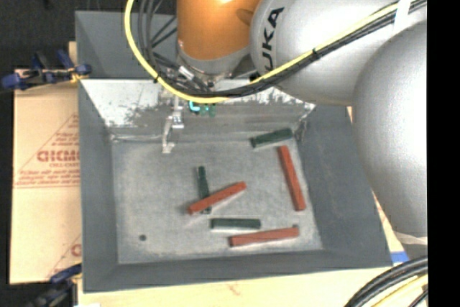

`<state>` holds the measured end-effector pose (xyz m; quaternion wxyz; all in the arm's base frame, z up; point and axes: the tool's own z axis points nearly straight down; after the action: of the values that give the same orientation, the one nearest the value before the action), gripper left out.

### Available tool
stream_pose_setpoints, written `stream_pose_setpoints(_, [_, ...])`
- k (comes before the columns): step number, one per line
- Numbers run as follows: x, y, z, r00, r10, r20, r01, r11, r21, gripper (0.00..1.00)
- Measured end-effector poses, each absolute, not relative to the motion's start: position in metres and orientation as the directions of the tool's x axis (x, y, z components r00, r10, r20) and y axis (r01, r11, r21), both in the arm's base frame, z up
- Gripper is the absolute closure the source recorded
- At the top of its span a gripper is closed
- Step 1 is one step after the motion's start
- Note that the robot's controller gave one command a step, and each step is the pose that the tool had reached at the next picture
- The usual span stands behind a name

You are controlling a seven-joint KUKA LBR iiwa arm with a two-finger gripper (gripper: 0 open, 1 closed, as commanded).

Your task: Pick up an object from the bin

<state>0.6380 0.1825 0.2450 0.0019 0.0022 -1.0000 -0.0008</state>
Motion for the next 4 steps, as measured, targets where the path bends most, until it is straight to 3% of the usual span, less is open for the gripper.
stream_pose_setpoints(1, [0.64, 0.182, 0.25, -1.0, -0.002, -0.004, -0.002, 1.0, 0.003, 0.0])
stream_pose_setpoints(2, [0.624, 0.156, 0.214, -0.991, -0.13, -0.012, -0.13, 0.992, 0.002, 0.0])
stream_pose_setpoints(3, [0.609, 0.139, 0.144, -0.956, -0.293, -0.007, -0.293, 0.956, -0.002, 0.0])
stream_pose_setpoints(4, [0.567, 0.128, 0.091, -0.855, -0.519, -0.004, -0.519, 0.855, -0.002, 0.0])
